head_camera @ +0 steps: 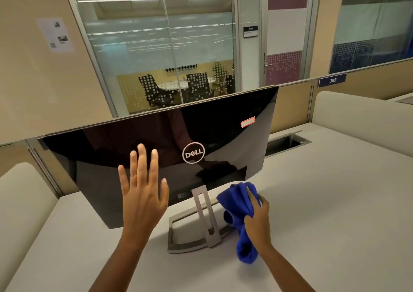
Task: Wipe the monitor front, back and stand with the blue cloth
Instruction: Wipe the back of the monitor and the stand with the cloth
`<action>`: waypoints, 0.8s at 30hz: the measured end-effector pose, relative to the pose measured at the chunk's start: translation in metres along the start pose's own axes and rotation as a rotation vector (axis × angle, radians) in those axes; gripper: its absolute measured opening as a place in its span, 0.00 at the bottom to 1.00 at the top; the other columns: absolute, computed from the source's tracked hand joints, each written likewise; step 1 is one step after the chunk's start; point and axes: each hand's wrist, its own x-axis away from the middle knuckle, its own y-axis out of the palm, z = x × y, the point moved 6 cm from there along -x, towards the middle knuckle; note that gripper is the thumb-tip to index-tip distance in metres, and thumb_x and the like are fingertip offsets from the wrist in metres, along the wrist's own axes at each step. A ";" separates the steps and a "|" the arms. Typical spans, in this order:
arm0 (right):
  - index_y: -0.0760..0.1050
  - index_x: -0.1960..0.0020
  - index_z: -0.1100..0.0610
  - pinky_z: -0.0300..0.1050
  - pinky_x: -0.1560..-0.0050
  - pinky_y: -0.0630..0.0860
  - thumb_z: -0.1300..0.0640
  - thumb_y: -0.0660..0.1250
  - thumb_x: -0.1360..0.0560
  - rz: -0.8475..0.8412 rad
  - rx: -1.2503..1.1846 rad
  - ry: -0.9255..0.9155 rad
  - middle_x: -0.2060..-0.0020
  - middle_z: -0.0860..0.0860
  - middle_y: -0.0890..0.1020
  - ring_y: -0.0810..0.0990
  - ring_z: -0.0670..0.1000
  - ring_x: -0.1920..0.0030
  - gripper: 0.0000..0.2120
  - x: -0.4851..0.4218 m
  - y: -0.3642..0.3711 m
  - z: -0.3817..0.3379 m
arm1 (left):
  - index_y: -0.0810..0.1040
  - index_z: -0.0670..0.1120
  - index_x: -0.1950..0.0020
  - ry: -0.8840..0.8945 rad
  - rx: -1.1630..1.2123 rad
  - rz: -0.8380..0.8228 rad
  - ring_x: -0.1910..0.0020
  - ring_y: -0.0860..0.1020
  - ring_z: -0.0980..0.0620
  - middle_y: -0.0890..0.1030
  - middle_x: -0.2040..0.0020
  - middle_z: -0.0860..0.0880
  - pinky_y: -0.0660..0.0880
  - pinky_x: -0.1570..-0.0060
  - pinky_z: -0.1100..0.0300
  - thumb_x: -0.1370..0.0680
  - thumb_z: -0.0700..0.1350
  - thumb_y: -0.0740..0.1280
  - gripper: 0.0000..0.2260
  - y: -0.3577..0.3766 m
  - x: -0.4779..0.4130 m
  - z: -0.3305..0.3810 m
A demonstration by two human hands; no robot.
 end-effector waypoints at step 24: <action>0.61 0.30 0.53 0.50 0.41 0.72 0.42 0.57 0.26 -0.057 -0.866 0.450 0.38 0.55 0.72 0.74 0.58 0.42 0.28 0.087 0.179 -0.105 | 0.47 0.47 0.25 -0.681 0.776 -0.231 0.25 0.54 0.45 0.52 0.24 0.46 0.54 0.29 0.49 0.20 0.48 0.55 0.26 0.045 0.095 -0.133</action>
